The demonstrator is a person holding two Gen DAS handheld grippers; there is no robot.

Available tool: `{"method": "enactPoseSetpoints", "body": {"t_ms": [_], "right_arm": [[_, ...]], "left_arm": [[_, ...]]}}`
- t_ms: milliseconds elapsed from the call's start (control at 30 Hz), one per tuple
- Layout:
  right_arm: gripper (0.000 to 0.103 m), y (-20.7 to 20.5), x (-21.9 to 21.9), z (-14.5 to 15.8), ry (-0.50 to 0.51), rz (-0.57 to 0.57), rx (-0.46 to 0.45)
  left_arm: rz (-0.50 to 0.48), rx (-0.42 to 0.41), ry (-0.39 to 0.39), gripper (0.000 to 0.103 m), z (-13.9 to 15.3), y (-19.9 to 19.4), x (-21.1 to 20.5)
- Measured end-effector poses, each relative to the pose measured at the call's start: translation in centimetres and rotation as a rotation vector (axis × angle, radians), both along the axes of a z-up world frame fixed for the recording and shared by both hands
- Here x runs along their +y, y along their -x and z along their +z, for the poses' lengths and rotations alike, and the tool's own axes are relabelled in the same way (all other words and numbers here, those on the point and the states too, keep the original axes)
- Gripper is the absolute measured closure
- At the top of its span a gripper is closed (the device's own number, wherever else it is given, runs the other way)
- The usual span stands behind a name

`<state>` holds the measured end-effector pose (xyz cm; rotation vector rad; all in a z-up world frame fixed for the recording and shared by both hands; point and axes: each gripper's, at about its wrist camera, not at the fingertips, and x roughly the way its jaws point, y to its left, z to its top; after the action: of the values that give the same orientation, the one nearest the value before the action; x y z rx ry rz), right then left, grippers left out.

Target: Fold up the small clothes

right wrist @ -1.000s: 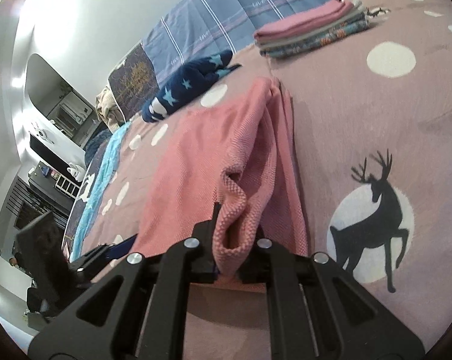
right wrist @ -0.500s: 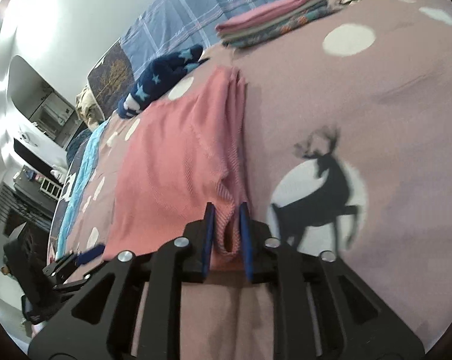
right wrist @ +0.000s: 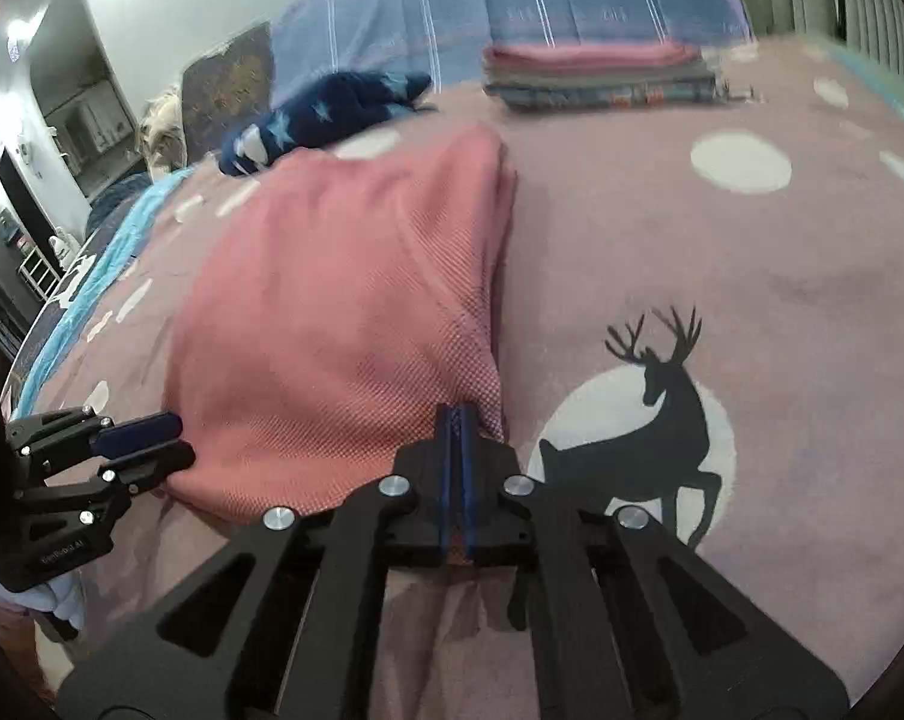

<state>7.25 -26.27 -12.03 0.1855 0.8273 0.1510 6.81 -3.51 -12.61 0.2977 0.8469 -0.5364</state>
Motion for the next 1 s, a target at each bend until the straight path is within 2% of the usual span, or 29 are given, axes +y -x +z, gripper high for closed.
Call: {"method": "enactPoseSetpoints", "body": {"t_ms": [67, 167, 233, 300, 367, 433, 467, 533, 600, 700, 800, 833, 900, 933, 967, 1000], "right_arm": [[0.099, -0.2, 0.7, 0.5, 0.051, 0.007, 0.007], [0.092, -0.4, 0.6, 2.2, 0.004, 0.041, -0.03], [0.091, -0.9, 0.7, 4.0, 0.011, 0.068, -0.09], [0.087, -2.1, 1.0, 4.8, -0.001, 0.096, -0.119], [0.085, -3.5, 1.3, 4.2, -0.003, 0.118, -0.095], [0.087, -5.6, 1.1, 1.1, 0.041, 0.077, 0.018], [0.087, -5.6, 0.3, -0.1, -0.016, 0.073, 0.016], [0.088, -5.0, -0.5, 0.3, -0.061, 0.073, 0.011], [0.093, -4.7, -0.6, 1.0, -0.042, 0.067, 0.015], [0.092, -5.2, -0.7, 2.9, -0.043, 0.088, -0.014], [0.091, -7.0, -0.2, 5.0, 0.007, 0.114, -0.072], [0.089, -7.9, 0.0, 5.3, -0.014, 0.141, -0.076], [0.089, -10.4, 0.3, 5.2, -0.117, 0.221, -0.056], [0.088, -11.8, 0.4, 4.5, -0.123, 0.224, -0.026], [0.087, -12.9, 0.4, 3.7, -0.083, 0.195, -0.004], [0.088, -14.5, 0.3, 2.1, 0.045, 0.122, 0.02]], "left_arm": [[-0.01, 0.006, -0.027, 0.076, 0.3, 0.1, -0.4], [-0.002, 0.066, 0.031, 0.076, 1.5, -0.8, -0.2], [-0.005, 0.045, 0.078, 0.076, 2.8, -0.9, 0.1], [0.021, -0.014, 0.074, 0.076, 3.3, -1.5, -0.1], [0.043, -0.016, 0.073, 0.075, 2.5, -2.6, -0.3], [0.068, 0.03, 0.045, 0.075, 0.5, -3.5, -0.3], [0.065, 0.026, 0.056, 0.075, -0.4, -3.4, -0.1], [0.055, 0.018, 0.058, 0.075, 0.0, -3.1, 0.0], [0.041, 0.031, 0.057, 0.074, 0.3, -3.0, 0.1], [0.039, 0.045, 0.092, 0.075, 1.5, -3.5, 0.5], [0.033, -0.022, 0.119, 0.074, 3.7, -4.9, 0.2], [0.041, -0.037, 0.131, 0.074, 4.2, -5.6, 0.1], [0.047, -0.039, 0.159, 0.069, 4.5, -6.9, 0.0], [0.053, -0.025, 0.163, 0.06, 4.1, -7.7, 0.0], [0.076, 0.003, 0.13, 0.055, 2.8, -8.8, -0.1], [0.094, 0.017, 0.089, 0.055, 1.5, -9.3, -0.3]]}}
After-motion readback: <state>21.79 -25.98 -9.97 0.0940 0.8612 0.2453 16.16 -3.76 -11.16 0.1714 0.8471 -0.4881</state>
